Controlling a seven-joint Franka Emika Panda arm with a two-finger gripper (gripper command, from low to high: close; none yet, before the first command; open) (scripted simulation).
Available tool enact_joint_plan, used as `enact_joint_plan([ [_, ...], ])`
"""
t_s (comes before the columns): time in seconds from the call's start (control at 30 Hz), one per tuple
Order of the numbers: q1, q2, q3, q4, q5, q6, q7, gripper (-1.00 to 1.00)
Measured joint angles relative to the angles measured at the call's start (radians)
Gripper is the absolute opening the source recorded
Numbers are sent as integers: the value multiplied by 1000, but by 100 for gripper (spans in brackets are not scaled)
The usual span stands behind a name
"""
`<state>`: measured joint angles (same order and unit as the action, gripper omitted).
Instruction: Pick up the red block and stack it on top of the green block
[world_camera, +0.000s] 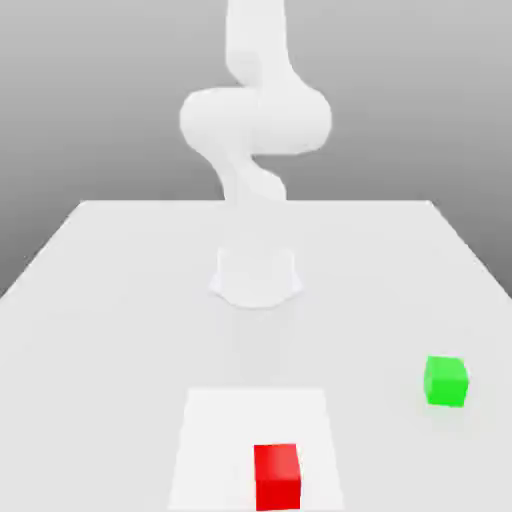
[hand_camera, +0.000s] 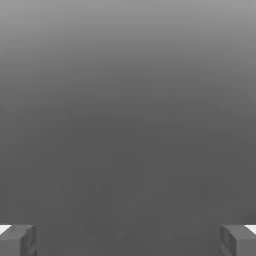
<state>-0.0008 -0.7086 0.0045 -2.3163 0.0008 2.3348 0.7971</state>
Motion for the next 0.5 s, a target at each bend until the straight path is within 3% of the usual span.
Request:
enact_joint_plan([
  [0.5, 14, 550, 13, -98, -9, 211, -8, 0],
])
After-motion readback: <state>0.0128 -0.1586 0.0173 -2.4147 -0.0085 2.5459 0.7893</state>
